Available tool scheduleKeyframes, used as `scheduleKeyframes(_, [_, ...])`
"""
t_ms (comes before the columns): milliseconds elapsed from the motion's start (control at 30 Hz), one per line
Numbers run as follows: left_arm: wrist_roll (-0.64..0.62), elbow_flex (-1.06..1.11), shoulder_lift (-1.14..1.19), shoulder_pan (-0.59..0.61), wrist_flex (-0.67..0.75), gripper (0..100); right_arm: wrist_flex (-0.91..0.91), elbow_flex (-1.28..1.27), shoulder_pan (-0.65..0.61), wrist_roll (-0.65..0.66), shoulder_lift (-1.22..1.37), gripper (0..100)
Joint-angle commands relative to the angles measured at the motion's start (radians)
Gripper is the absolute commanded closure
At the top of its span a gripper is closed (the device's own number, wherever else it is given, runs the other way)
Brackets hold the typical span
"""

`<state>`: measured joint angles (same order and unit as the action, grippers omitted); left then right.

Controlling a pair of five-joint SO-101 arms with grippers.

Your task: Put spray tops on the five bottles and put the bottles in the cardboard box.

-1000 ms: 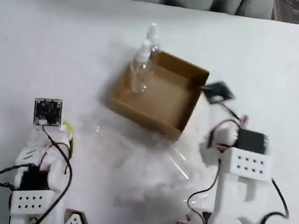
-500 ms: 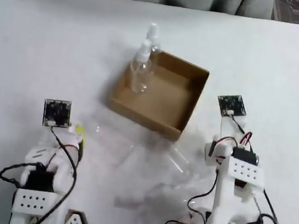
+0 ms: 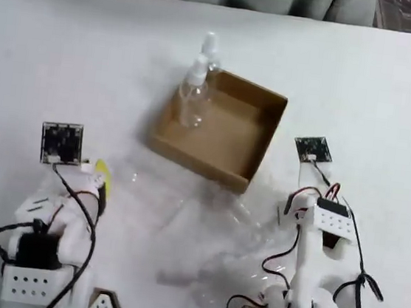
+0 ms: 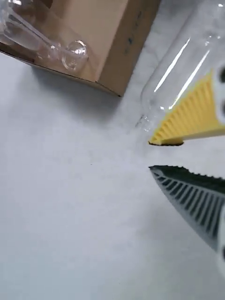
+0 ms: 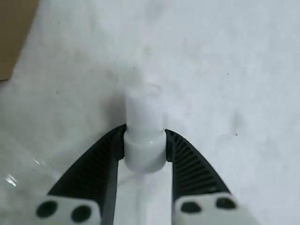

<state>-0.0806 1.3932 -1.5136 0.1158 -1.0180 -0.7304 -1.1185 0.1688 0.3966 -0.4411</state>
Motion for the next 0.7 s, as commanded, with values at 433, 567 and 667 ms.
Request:
scheduleKeyframes(433, [-0.138,-0.173,-0.018,-0.001,-0.060,92,0.012,0.040,0.010,0.000,0.001,98.2])
scheduleKeyframes(567, [-0.138,-0.187,-0.018,-0.001,-0.060,92,0.012,0.040,0.010,0.000,0.001,98.2])
scheduleKeyframes(667, [-0.138,-0.230,0.033,-0.001,-0.068,92,0.012,0.040,0.010,0.000,0.002,98.2])
